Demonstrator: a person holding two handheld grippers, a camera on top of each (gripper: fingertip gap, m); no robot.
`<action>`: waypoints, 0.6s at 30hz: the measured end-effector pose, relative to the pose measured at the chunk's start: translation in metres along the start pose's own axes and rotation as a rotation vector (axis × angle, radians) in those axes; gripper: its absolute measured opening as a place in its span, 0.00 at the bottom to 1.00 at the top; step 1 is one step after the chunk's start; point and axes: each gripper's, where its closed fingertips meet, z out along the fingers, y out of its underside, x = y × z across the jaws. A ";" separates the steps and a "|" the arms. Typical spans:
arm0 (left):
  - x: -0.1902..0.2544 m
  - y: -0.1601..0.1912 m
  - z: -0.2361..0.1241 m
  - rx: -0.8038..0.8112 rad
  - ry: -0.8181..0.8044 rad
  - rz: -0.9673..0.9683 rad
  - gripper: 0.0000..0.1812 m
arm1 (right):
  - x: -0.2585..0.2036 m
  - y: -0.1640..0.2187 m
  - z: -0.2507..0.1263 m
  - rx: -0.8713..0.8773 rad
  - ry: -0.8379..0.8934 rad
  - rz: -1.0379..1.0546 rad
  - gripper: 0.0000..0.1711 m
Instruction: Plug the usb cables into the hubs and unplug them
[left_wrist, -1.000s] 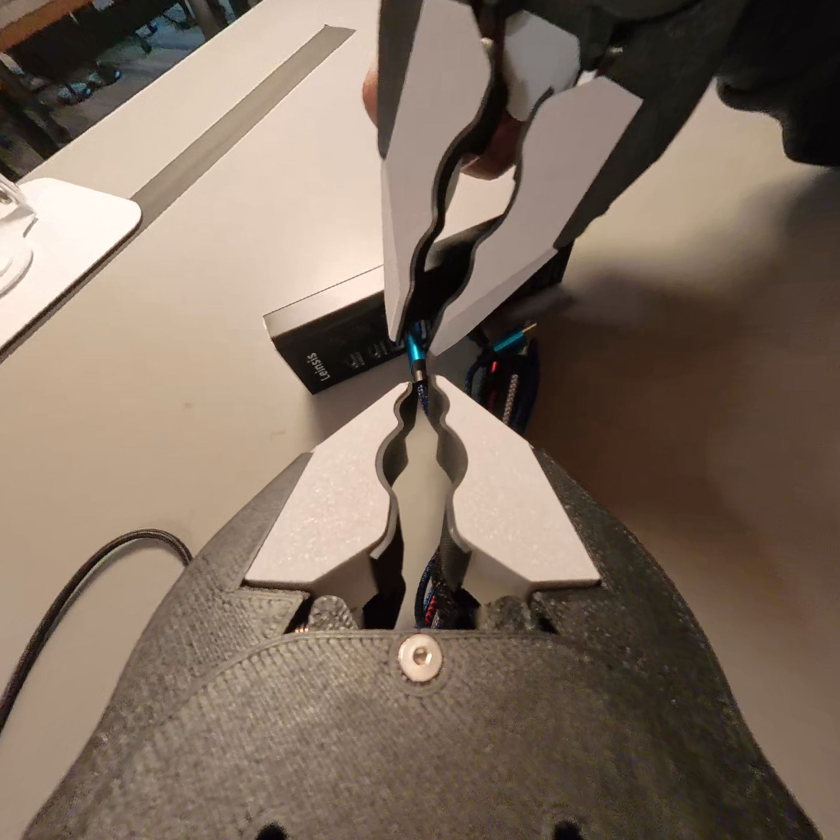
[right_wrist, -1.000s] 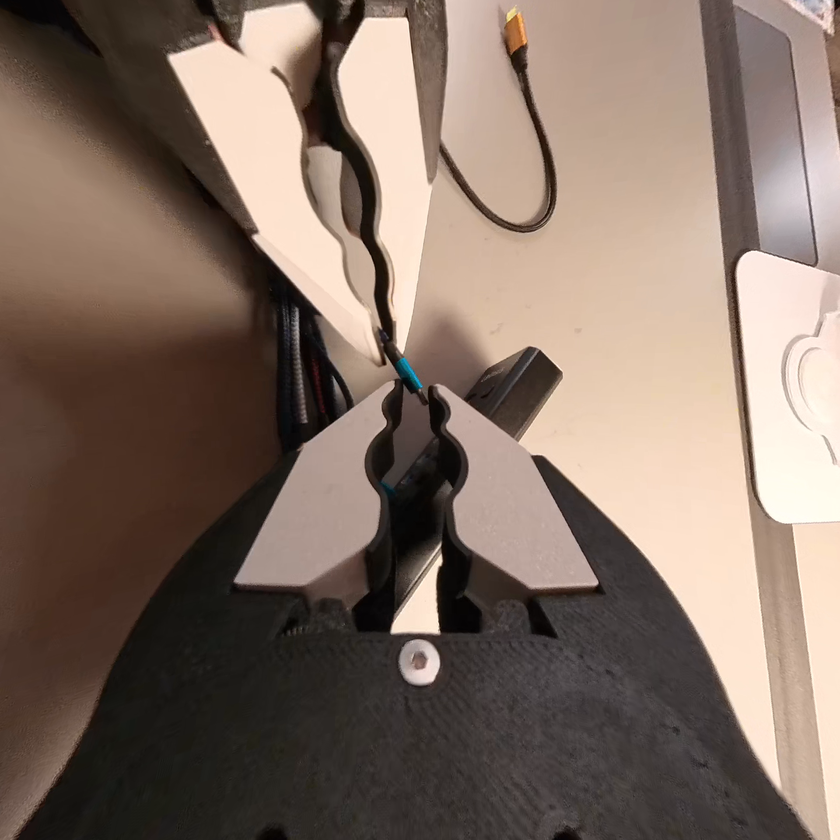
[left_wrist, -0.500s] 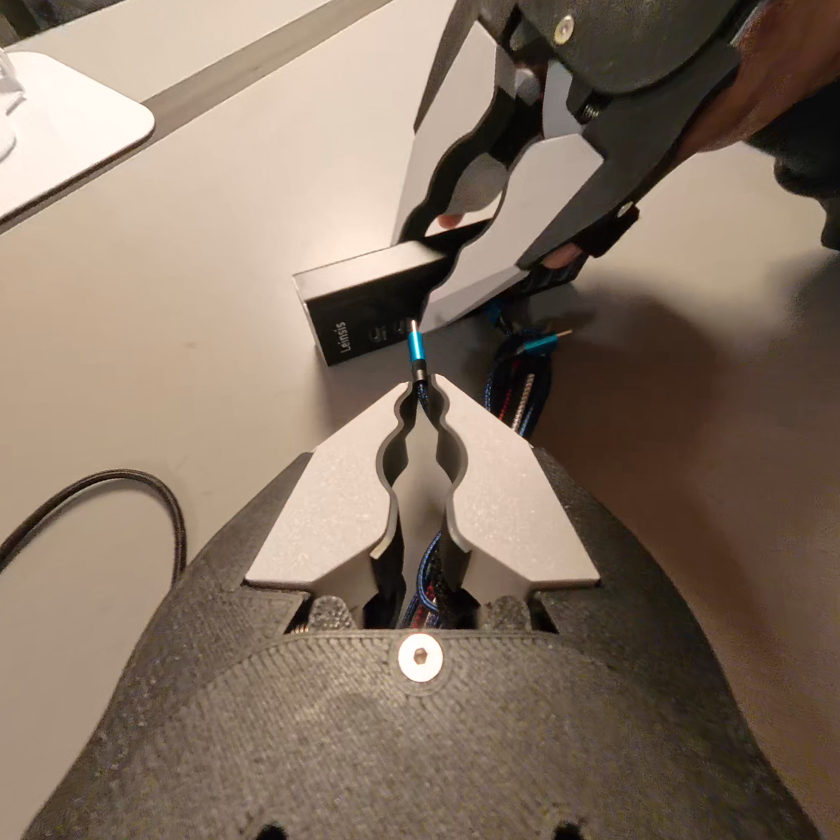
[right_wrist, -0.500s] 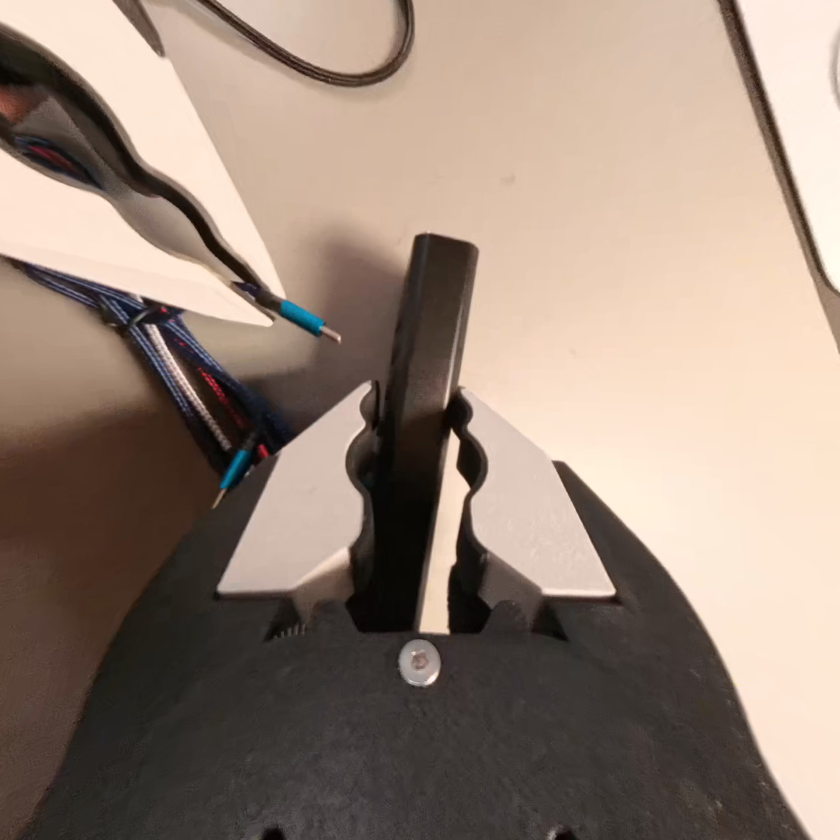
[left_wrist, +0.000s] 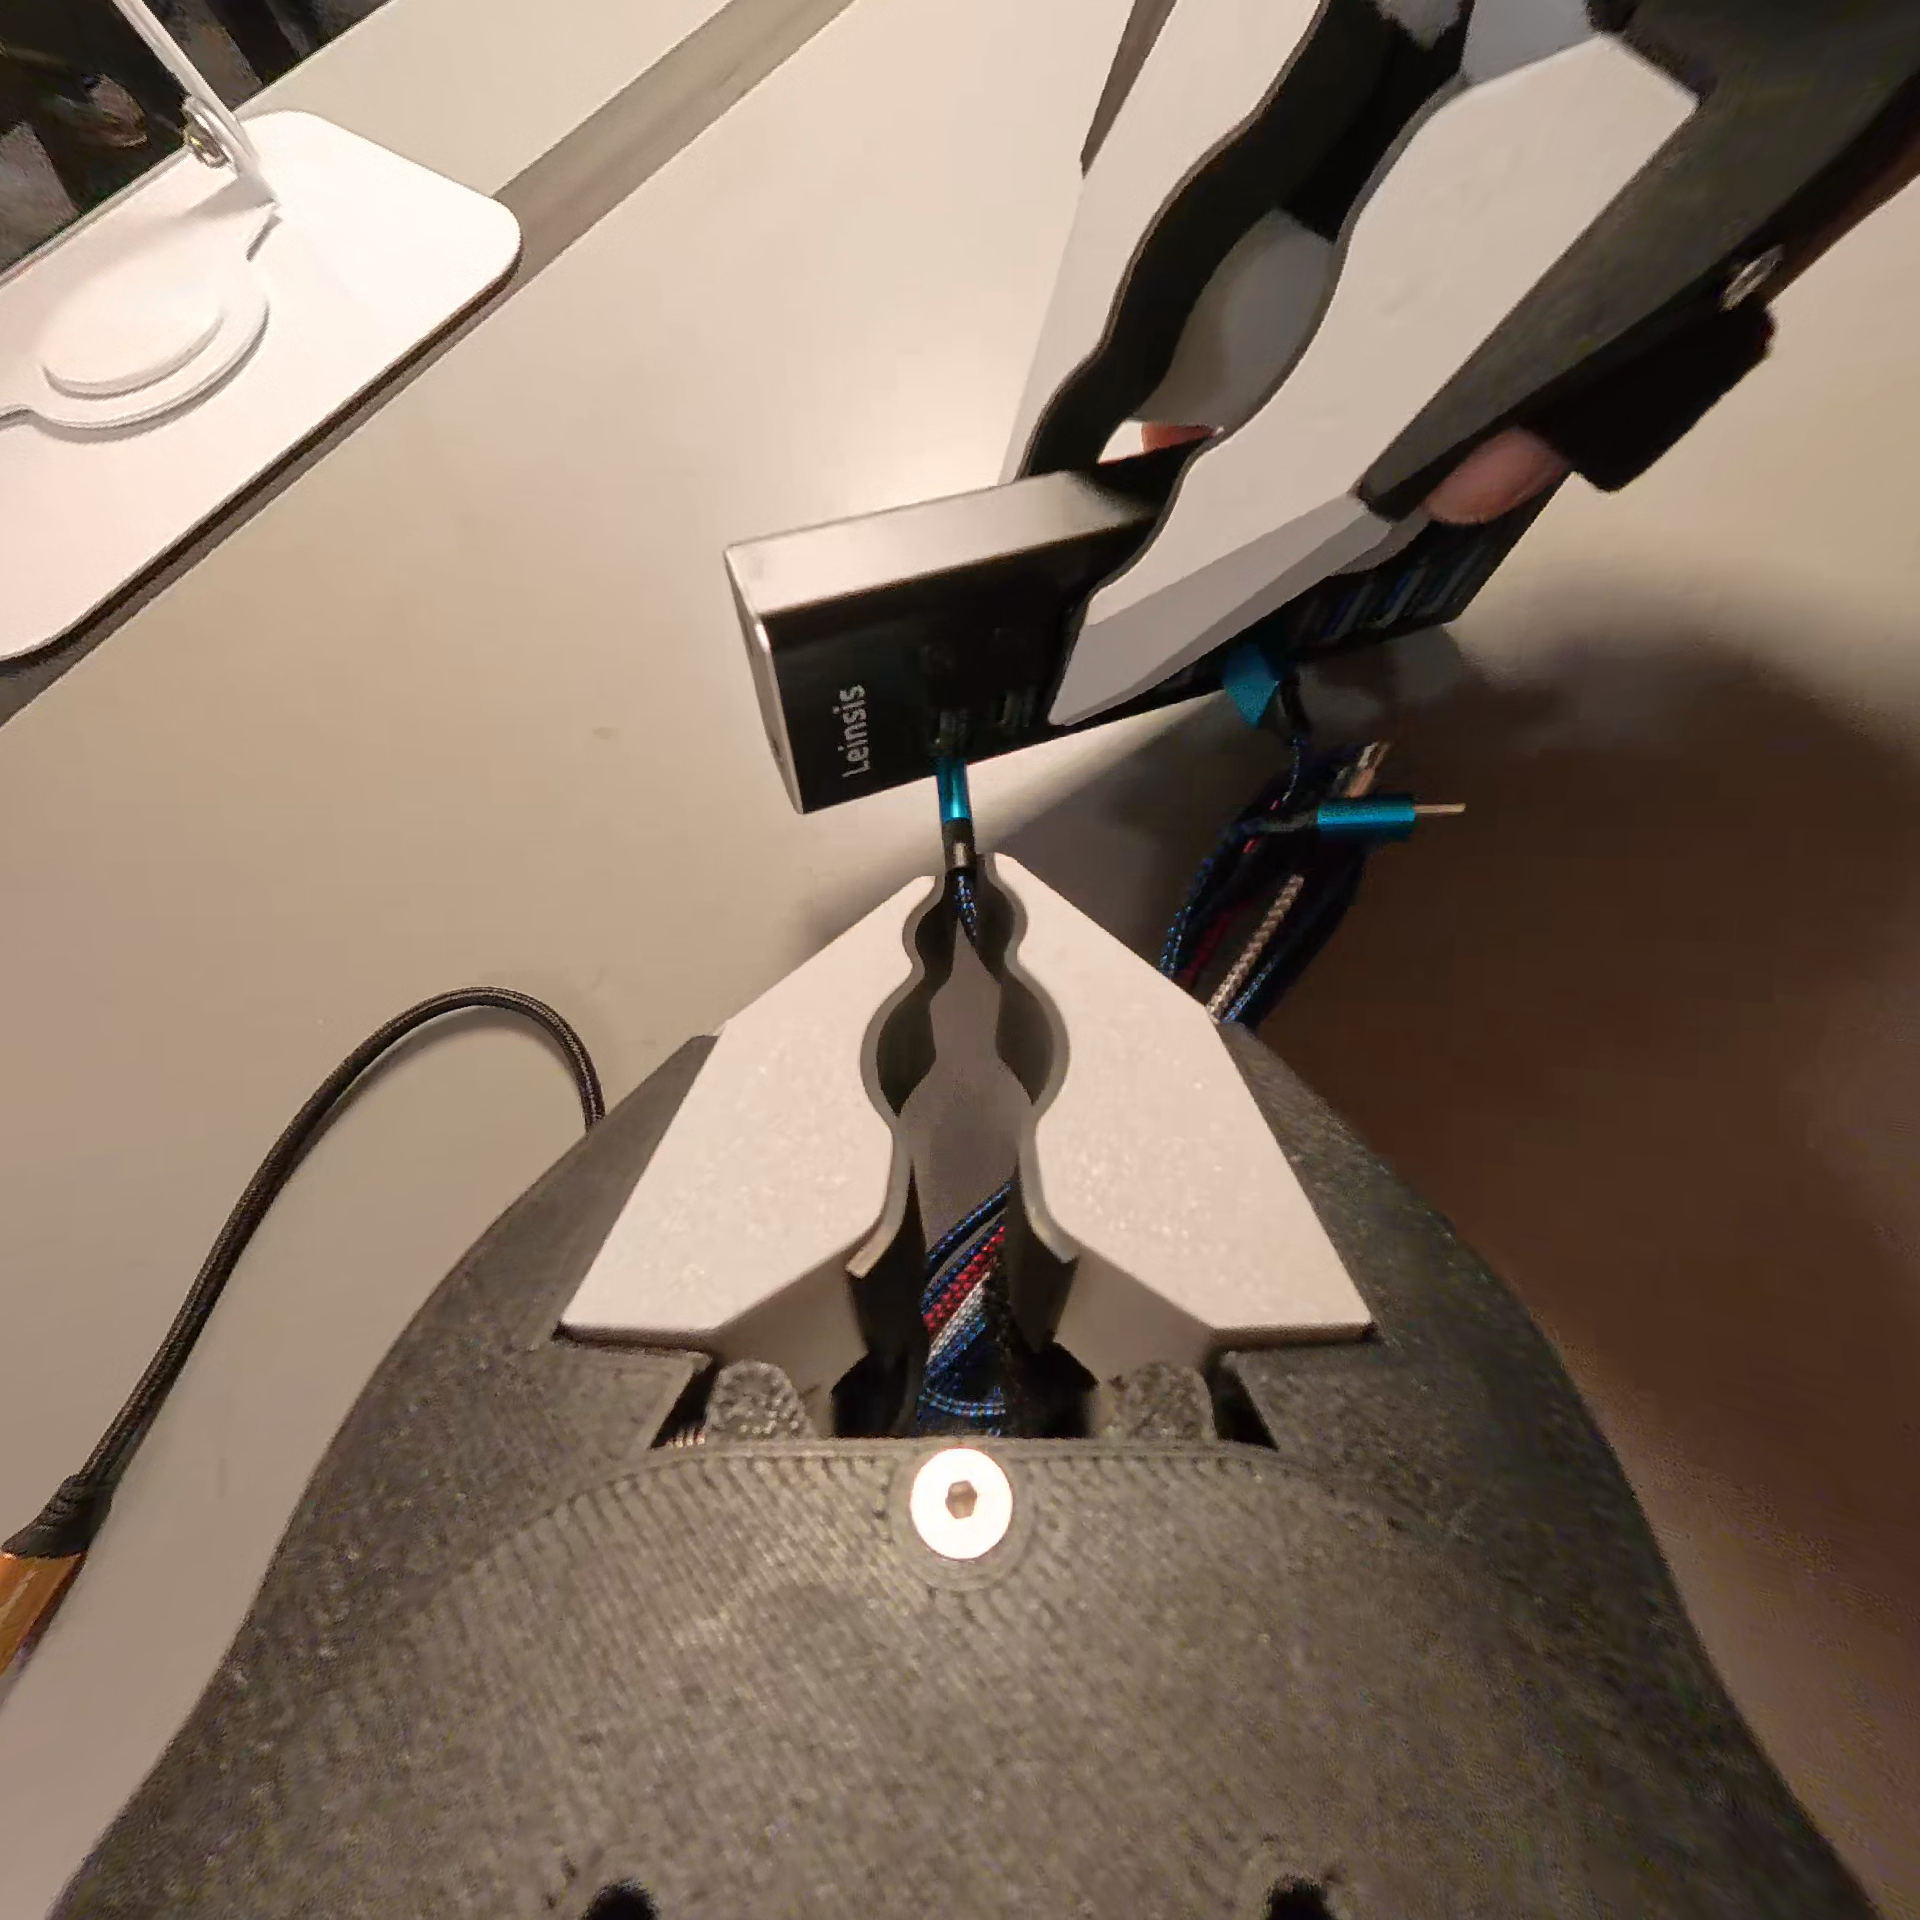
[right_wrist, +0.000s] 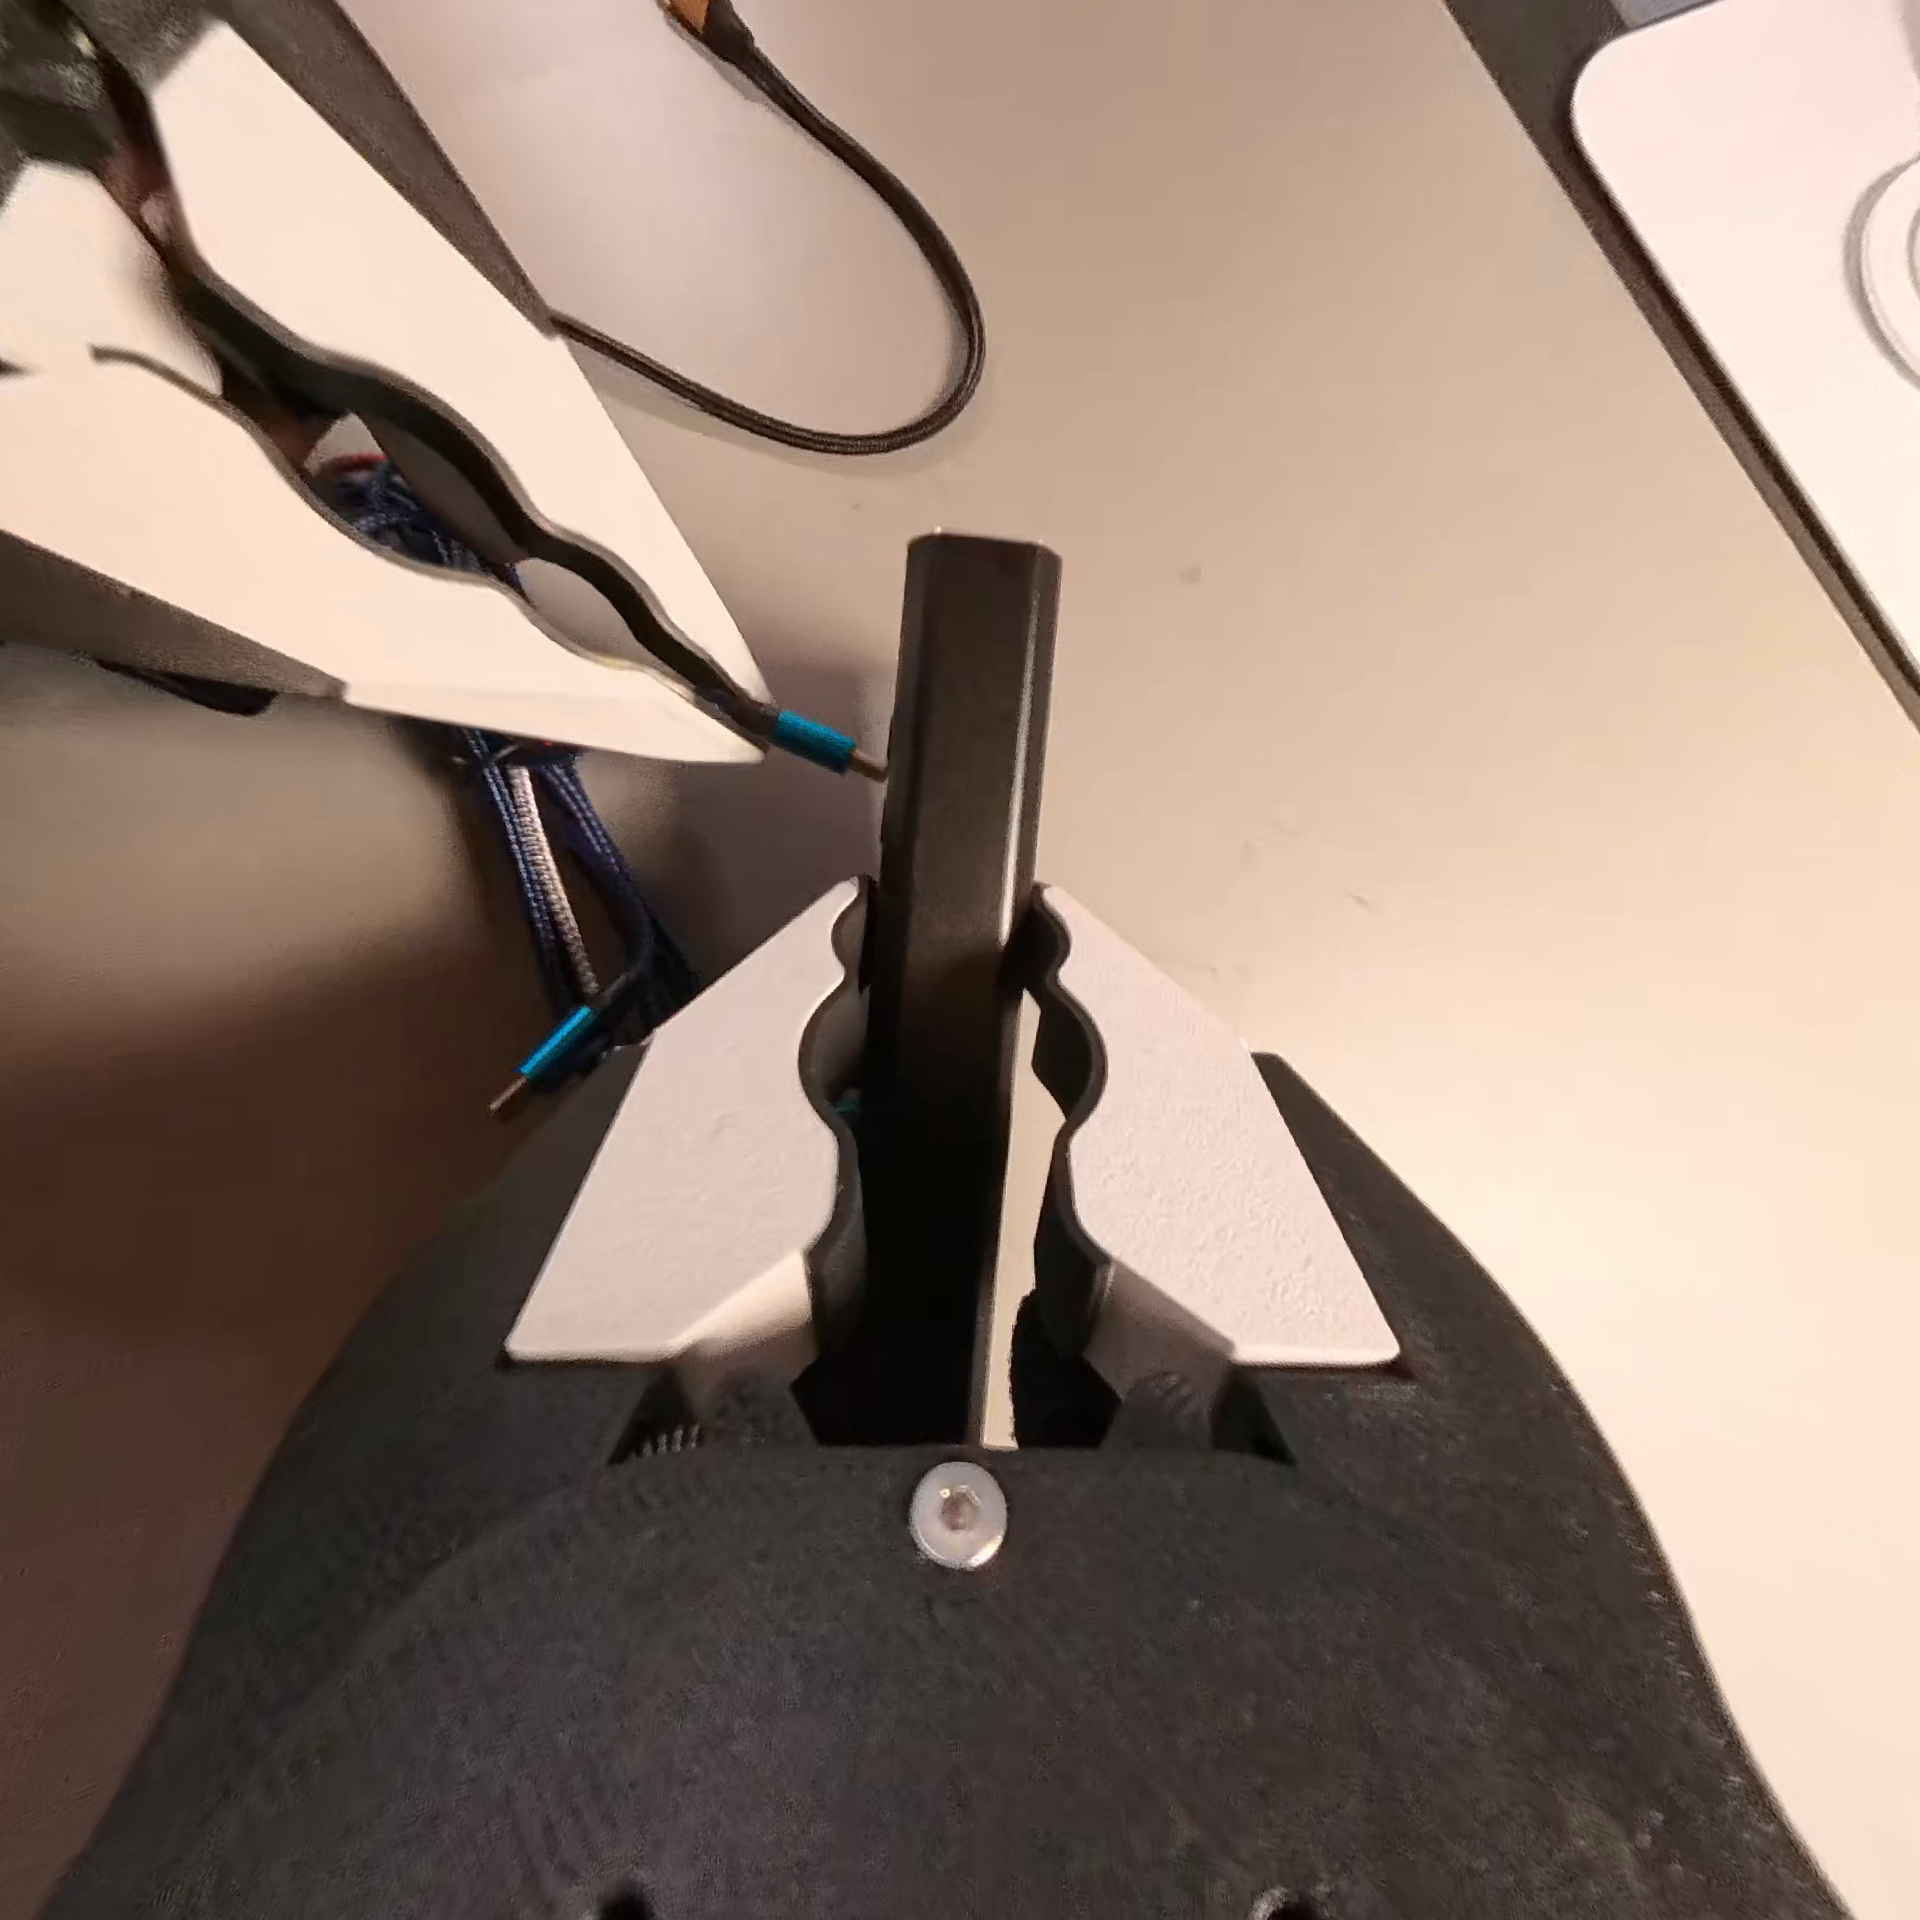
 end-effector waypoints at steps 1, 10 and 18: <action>-0.001 0.000 0.000 0.000 -0.006 -0.002 0.04 | -0.001 -0.001 0.000 0.003 0.004 0.001 0.15; -0.008 -0.003 -0.002 0.009 -0.126 0.107 0.04 | -0.005 -0.007 0.001 0.018 0.001 0.081 0.15; -0.007 -0.004 0.001 0.039 -0.122 0.140 0.03 | -0.007 -0.009 0.002 0.047 -0.027 0.078 0.16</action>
